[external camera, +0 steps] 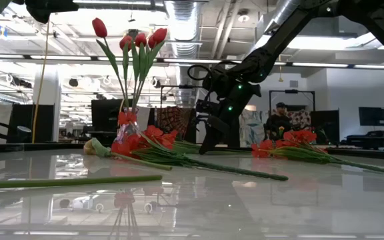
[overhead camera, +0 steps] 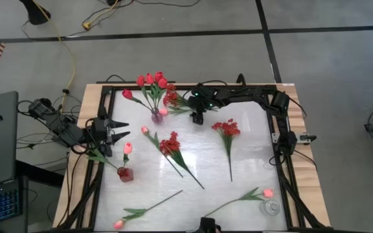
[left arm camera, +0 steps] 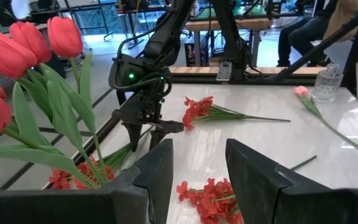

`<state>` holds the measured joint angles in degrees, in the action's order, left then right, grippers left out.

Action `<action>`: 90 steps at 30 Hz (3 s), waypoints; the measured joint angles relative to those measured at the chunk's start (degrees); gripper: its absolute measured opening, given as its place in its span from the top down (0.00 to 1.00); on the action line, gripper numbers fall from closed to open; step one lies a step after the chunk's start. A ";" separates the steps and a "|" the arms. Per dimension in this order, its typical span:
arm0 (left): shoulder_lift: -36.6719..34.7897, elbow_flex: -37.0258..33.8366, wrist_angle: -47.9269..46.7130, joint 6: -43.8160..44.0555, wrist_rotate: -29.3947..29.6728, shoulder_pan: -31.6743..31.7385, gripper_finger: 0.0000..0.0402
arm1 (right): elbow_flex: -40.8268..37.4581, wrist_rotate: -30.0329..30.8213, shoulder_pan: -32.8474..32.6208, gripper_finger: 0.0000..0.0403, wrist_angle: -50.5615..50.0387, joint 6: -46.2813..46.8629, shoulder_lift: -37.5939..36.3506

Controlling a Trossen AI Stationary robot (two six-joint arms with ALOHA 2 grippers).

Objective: Sort flowers into vase by color
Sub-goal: Put the pink tulip into the red vase

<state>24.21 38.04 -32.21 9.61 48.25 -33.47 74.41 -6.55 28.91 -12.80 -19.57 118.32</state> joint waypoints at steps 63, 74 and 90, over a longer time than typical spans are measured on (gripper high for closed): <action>0.00 0.04 6.52 -0.15 -4.49 0.00 0.66 | 1.14 13.47 -8.18 0.95 -21.90 34.18 -41.30; 0.00 0.04 20.82 -9.20 -4.36 0.00 0.66 | 1.22 16.13 -25.29 0.95 3.81 26.73 -43.66; 6.20 0.04 36.35 -18.94 -14.57 0.24 0.61 | 2.07 12.49 -34.20 0.95 48.01 17.59 -21.60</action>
<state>30.41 38.09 4.15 -9.33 33.68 -33.24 76.48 5.94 -5.29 35.22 -1.98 96.72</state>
